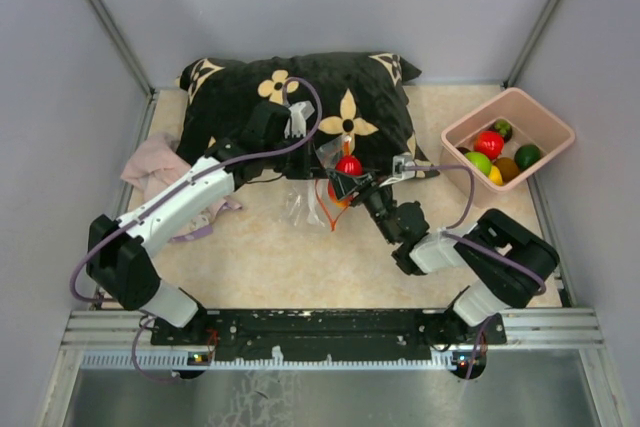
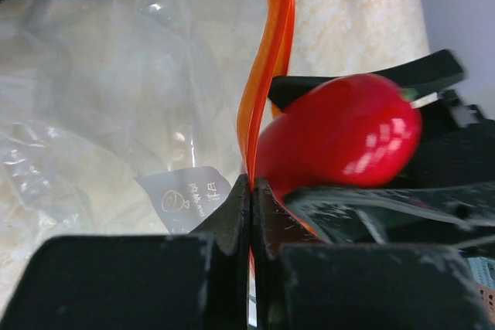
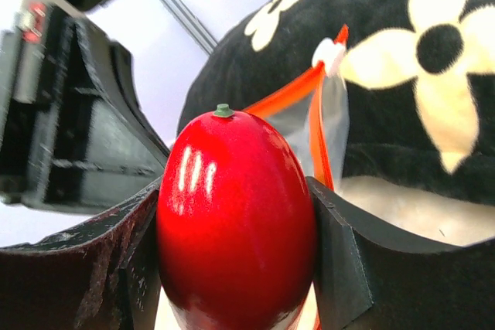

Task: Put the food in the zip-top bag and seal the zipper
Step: Place the fake fruit in the zipper food storage bag.

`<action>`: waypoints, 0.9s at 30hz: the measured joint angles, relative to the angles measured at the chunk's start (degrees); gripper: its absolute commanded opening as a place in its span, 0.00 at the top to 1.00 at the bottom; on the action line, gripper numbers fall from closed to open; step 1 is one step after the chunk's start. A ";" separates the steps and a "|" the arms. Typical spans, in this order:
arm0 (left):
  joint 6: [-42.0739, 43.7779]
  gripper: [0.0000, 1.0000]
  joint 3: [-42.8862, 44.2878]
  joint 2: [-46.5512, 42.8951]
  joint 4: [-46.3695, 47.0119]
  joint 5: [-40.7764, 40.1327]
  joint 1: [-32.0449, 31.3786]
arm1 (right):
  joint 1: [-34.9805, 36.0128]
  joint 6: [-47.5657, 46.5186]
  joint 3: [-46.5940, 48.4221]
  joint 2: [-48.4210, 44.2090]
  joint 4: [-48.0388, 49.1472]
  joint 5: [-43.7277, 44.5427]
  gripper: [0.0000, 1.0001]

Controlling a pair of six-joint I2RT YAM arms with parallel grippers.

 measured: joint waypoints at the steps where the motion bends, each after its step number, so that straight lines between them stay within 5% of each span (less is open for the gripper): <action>1: -0.33 1.00 -0.17 -0.37 0.59 0.39 0.00 | 0.00 -0.26 -0.81 0.70 0.94 0.02 0.76; 12: -1.64 1.00 -1.99 -1.84 2.82 0.61 -0.07 | 0.00 -2.19 -3.43 2.69 5.07 -2.27 0.71; 27: 0.39 1.00 -8.46 -5.29 2.84 -4.11 0.87 | -0.17 -4.70 1.27 2.69 -9.11 -7.89 0.63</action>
